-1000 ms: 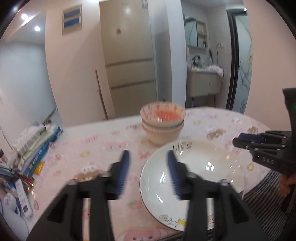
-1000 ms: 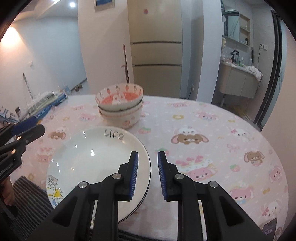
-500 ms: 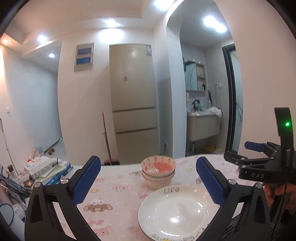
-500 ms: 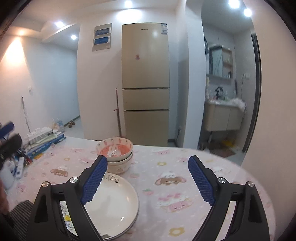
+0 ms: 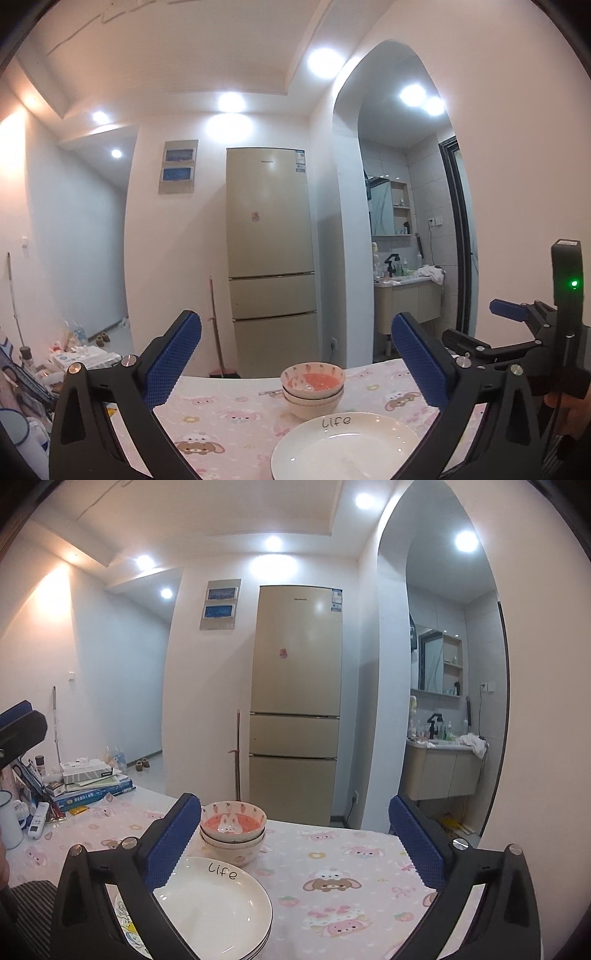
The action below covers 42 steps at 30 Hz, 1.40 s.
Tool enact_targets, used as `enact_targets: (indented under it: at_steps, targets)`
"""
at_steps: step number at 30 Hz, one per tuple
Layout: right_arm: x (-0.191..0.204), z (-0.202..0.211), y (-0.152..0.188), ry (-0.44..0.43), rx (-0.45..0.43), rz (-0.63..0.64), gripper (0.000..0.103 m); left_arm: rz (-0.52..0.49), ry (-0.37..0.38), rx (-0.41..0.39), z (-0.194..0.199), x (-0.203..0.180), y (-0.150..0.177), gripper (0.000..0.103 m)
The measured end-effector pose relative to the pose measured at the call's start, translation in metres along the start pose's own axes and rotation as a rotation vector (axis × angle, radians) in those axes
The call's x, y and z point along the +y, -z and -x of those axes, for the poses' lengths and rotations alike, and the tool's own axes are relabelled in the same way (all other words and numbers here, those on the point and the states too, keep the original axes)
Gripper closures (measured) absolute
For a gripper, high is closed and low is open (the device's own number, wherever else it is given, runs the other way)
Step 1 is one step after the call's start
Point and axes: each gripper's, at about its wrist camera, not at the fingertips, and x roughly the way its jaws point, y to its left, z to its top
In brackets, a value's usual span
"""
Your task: Organize plates and bowls
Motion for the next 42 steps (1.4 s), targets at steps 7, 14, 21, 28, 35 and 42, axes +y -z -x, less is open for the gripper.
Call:
enact_targets:
  at_steps: [7,14,21,28,35,42]
  targets:
    - [0.005,0.001,0.027,0.016,-0.011,0.028,0.000,-0.019,-0.039,0.034,-0.004,-0.004,0.032,0.000]
    - [-0.006,-0.003,0.041,0.000,-0.018,-0.059,0.000,-0.031,-0.062,0.063,-0.002,-0.003,0.057,0.000]
    - [-0.010,-0.006,0.051,0.012,-0.008,-0.076,0.000,-0.018,-0.081,0.094,-0.005,0.002,0.072,0.000]
    - [-0.007,-0.005,0.058,0.018,-0.005,-0.059,0.000,-0.017,-0.094,0.107,-0.006,0.001,0.080,0.000]
    - [-0.008,0.004,0.058,0.034,-0.033,-0.059,0.000,-0.050,-0.114,0.087,-0.001,-0.005,0.080,0.000]
    - [-0.005,0.006,0.058,0.041,-0.046,-0.050,0.000,-0.014,-0.125,0.100,-0.004,0.003,0.080,0.000]
